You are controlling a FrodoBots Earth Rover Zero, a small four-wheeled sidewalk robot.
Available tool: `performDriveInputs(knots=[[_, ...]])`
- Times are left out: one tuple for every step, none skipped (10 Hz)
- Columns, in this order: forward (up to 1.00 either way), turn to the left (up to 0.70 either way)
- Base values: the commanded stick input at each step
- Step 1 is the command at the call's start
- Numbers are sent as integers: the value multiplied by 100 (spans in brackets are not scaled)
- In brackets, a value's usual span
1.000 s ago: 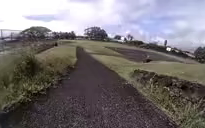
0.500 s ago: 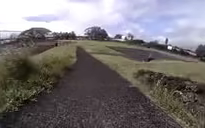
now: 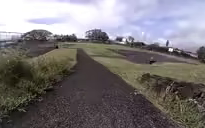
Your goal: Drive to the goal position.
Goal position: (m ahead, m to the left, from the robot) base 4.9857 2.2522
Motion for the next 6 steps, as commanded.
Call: performDriveInputs(knots=[[50, 36], [50, 11], [50, 0], [50, 0], [50, 0], [50, 0]])
